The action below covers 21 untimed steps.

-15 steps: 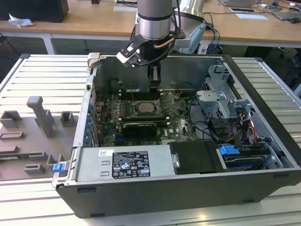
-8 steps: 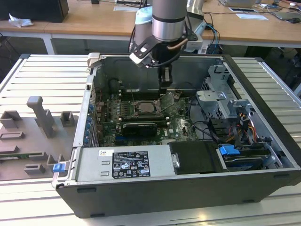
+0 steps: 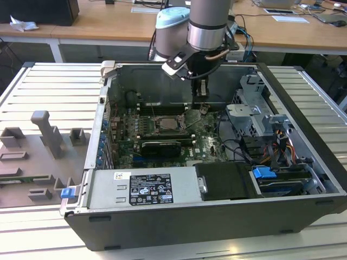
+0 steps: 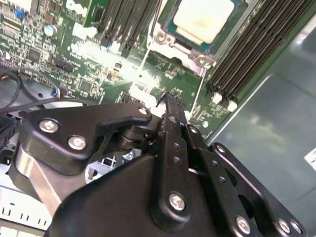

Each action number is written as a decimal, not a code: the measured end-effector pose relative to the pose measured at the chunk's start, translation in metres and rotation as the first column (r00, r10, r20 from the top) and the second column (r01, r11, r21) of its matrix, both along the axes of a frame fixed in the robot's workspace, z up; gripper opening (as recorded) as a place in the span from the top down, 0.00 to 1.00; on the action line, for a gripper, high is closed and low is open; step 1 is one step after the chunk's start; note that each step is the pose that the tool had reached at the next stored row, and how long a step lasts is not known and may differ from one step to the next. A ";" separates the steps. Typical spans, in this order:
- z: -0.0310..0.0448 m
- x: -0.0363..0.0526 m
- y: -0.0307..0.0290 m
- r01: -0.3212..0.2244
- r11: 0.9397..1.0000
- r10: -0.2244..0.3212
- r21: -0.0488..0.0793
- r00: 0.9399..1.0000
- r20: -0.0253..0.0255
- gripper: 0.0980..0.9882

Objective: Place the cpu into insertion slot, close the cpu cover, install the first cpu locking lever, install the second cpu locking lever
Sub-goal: 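Close the cpu cover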

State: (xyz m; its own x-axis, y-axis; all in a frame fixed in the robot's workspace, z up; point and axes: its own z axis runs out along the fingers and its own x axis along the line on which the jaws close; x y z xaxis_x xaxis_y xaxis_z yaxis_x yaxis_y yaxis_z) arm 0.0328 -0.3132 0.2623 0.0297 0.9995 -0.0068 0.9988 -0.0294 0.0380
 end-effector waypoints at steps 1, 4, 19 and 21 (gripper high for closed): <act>-0.0009 0.0025 0.0000 -0.002 1.000 0.002 0.000 1.000 -0.001 0.99; -0.0017 0.0068 -0.0001 -0.027 1.000 0.027 0.000 1.000 -0.004 0.99; -0.0080 0.0303 0.0001 -0.057 0.998 0.057 0.000 0.998 -0.006 0.99; -0.0116 0.0314 0.0001 -0.058 0.998 0.058 0.000 0.998 -0.006 0.99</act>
